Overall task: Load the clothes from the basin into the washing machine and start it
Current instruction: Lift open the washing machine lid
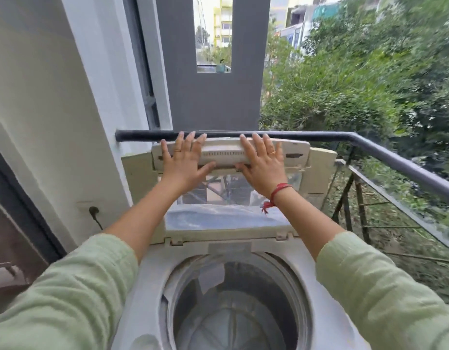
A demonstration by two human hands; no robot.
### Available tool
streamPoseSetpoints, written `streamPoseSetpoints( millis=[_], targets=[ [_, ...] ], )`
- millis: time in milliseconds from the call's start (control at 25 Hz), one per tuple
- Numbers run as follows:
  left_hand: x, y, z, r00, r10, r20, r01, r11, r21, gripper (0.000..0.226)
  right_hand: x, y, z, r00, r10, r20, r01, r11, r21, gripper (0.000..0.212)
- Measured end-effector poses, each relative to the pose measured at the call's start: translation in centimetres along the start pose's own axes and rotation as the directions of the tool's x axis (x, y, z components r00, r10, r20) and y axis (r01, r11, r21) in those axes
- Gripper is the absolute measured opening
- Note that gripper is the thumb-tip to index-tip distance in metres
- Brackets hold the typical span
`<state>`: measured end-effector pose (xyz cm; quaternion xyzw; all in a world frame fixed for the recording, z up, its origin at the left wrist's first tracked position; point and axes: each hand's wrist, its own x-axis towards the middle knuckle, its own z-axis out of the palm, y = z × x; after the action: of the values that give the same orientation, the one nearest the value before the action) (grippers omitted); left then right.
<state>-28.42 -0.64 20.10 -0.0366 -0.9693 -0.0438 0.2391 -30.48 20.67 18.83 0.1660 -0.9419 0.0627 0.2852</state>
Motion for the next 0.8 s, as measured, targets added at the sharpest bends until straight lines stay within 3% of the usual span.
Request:
streamPoseSetpoints(
  millis=[280, 560, 680, 800],
  targets=[
    [4.3, -0.1, 0.7, 0.976, -0.077, 0.203, 0.083, 0.996, -0.02, 0.073, 4.0, 0.9, 2.1, 0.994, 0.017, 0.106, -0.018, 1.0, 0.013, 0.062],
    [4.6, 0.4, 0.1, 0.951, -0.118, 0.287, 0.123, 0.992, 0.002, 0.08, 4.3, 0.6, 1.6, 0.983, 0.044, 0.177, -0.052, 0.998, 0.036, 0.064],
    [2.9, 0.8, -0.6, 0.975, -0.101, 0.2, 0.097, 0.995, 0.031, 0.084, 3.1, 0.3, 1.1, 0.99, 0.041, 0.135, -0.046, 0.998, 0.037, 0.064],
    [-0.1, 1.4, -0.5, 0.997, 0.053, 0.056, -0.058, 0.995, 0.084, 0.085, 2.0, -0.1, 0.6, 0.993, 0.047, 0.108, -0.05, 0.998, 0.027, 0.064]
  ],
)
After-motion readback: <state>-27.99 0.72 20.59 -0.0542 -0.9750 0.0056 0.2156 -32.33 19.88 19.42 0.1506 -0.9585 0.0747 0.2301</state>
